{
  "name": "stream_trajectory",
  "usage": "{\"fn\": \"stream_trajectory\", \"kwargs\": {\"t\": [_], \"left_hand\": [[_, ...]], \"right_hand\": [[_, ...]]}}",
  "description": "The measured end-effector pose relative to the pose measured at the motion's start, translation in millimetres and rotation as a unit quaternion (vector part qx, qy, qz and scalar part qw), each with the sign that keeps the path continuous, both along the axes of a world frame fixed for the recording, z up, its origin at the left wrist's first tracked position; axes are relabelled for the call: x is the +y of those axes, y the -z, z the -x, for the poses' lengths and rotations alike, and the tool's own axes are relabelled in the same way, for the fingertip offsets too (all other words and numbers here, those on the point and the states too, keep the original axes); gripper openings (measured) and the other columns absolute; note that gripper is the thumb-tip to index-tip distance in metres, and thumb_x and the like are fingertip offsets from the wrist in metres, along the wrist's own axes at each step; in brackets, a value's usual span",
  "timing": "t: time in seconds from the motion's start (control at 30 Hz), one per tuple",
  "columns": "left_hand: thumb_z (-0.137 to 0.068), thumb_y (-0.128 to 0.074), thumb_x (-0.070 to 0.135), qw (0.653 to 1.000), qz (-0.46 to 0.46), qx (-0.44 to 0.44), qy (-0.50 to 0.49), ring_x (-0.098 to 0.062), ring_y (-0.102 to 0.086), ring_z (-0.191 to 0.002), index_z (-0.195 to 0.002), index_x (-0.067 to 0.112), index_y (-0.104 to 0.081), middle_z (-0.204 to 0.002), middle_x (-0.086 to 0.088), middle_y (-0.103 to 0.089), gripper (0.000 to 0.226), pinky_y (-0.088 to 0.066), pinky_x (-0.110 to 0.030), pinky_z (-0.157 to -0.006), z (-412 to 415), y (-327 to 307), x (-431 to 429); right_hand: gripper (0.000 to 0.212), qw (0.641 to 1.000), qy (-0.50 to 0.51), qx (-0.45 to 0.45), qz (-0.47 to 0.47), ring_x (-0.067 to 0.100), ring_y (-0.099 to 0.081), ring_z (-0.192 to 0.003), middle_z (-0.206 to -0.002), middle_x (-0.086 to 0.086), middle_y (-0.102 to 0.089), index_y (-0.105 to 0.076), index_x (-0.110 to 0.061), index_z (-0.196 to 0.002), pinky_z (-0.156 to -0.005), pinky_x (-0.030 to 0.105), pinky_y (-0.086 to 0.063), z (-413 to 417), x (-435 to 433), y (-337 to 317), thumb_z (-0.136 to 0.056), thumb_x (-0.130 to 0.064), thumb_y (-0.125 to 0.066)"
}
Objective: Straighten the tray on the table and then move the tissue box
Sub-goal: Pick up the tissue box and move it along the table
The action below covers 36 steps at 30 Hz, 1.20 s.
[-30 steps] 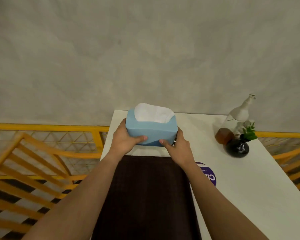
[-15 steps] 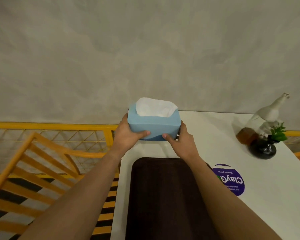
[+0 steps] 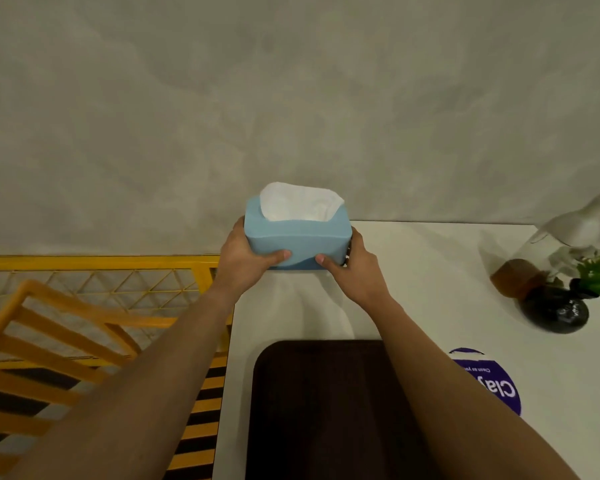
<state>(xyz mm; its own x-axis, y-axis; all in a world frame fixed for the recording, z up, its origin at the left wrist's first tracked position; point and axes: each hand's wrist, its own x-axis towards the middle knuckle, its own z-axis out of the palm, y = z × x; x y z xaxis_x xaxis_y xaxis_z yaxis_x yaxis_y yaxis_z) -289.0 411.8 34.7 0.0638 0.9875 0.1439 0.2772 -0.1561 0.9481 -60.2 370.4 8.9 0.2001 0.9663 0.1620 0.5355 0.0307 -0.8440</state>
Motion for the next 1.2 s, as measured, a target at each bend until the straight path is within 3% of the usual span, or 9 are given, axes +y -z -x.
{"fn": "stream_trajectory", "kwargs": {"t": [0.2, 0.53, 0.67, 0.77, 0.83, 0.9, 1.03, 1.1, 1.2], "left_hand": [[-0.065, -0.095, 0.035, 1.000, 0.014, 0.008, 0.001, -0.004, -0.059, -0.108, -0.133, 0.037, -0.045, -0.125, 0.010, -0.060, 0.085, -0.052, -0.008, -0.071, -1.2, 37.0, 50.6], [-0.064, -0.095, 0.036, 1.000, 0.004, 0.015, 0.004, -0.010, -0.058, -0.115, -0.142, 0.028, -0.045, -0.131, 0.008, -0.058, 0.093, -0.048, -0.004, -0.073, 6.7, 49.8, 60.0], [-0.061, -0.097, 0.035, 0.998, 0.029, 0.055, 0.033, -0.018, -0.053, -0.128, -0.151, 0.026, -0.036, -0.143, 0.002, -0.053, 0.109, -0.054, -0.035, -0.098, 10.4, 47.4, 67.8], [-0.061, -0.096, 0.041, 0.991, 0.077, 0.110, 0.003, -0.027, -0.040, -0.144, -0.160, 0.016, -0.018, -0.159, -0.007, -0.040, 0.129, -0.041, -0.048, -0.113, 15.6, 50.6, 72.8], [-0.062, -0.096, 0.042, 0.990, 0.093, 0.107, 0.003, -0.027, -0.044, -0.141, -0.159, 0.015, -0.024, -0.156, -0.006, -0.045, 0.124, -0.044, -0.046, -0.110, 18.3, 54.6, 75.5], [-0.063, -0.096, 0.039, 0.991, 0.089, 0.099, 0.002, -0.025, -0.055, -0.130, -0.149, 0.018, -0.041, -0.140, 0.000, -0.058, 0.104, -0.050, -0.034, -0.094, 19.0, 56.9, 78.1], [-0.068, -0.093, 0.039, 0.991, 0.072, 0.113, 0.005, -0.016, -0.058, -0.110, -0.137, 0.018, -0.054, -0.131, -0.001, -0.064, 0.082, -0.043, -0.015, -0.071, 15.4, 56.5, 81.8], [-0.070, -0.092, 0.039, 0.991, 0.068, 0.116, 0.010, -0.014, -0.056, -0.107, -0.137, 0.017, -0.055, -0.132, -0.002, -0.065, 0.080, -0.042, -0.013, -0.070, 13.2, 56.1, 82.0], [-0.073, -0.090, 0.037, 0.992, 0.076, 0.103, 0.013, -0.015, -0.056, -0.111, -0.139, 0.015, -0.054, -0.135, -0.003, -0.064, 0.079, -0.047, -0.024, -0.082, 10.8, 56.6, 82.0]], "right_hand": [[0.084, 1.000, -0.006, 0.003, 0.024, 0.008, -0.056, -0.102, -0.121, -0.016, -0.054, -0.031, -0.025, -0.151, -0.072, 0.009, -0.043, -3.7, 54.5, 36.1, -0.086, -0.056, -0.073], [0.085, 1.000, -0.014, 0.002, 0.022, 0.009, -0.055, -0.103, -0.122, -0.016, -0.054, -0.031, -0.025, -0.151, -0.075, 0.011, -0.042, 2.6, 63.3, 45.7, -0.085, -0.057, -0.074], [0.087, 1.000, -0.006, 0.010, 0.018, 0.008, -0.056, -0.103, -0.123, -0.018, -0.054, -0.031, -0.026, -0.151, -0.074, 0.011, -0.042, -3.9, 66.0, 41.1, -0.083, -0.060, -0.074], [0.090, 1.000, -0.010, 0.019, 0.022, 0.006, -0.056, -0.104, -0.123, -0.021, -0.053, -0.029, -0.030, -0.152, -0.072, 0.007, -0.042, -6.4, 69.8, 39.8, -0.081, -0.062, -0.075], [0.092, 0.999, -0.016, 0.017, 0.026, 0.006, -0.054, -0.107, -0.126, -0.020, -0.053, -0.027, -0.029, -0.154, -0.074, 0.008, -0.041, -5.1, 73.2, 39.2, -0.081, -0.062, -0.074], [0.093, 0.999, -0.022, 0.011, 0.026, 0.007, -0.054, -0.108, -0.127, -0.019, -0.052, -0.027, -0.028, -0.154, -0.076, 0.009, -0.041, -3.4, 76.9, 39.3, -0.082, -0.062, -0.073], [0.091, 0.999, -0.019, 0.014, 0.029, 0.008, -0.055, -0.109, -0.128, -0.018, -0.053, -0.027, -0.029, -0.154, -0.082, 0.017, -0.043, -4.7, 79.5, 40.6, -0.083, -0.062, -0.073], [0.090, 0.999, -0.018, 0.013, 0.032, 0.011, -0.056, -0.112, -0.128, -0.017, -0.053, -0.027, -0.028, -0.154, -0.084, 0.019, -0.044, -7.8, 79.0, 41.1, -0.084, -0.060, -0.073], [0.086, 0.999, -0.021, 0.004, 0.044, 0.020, -0.059, -0.119, -0.129, -0.013, -0.054, -0.027, -0.027, -0.154, -0.085, 0.021, -0.043, -11.0, 80.2, 42.0, -0.087, -0.056, -0.072]]}}
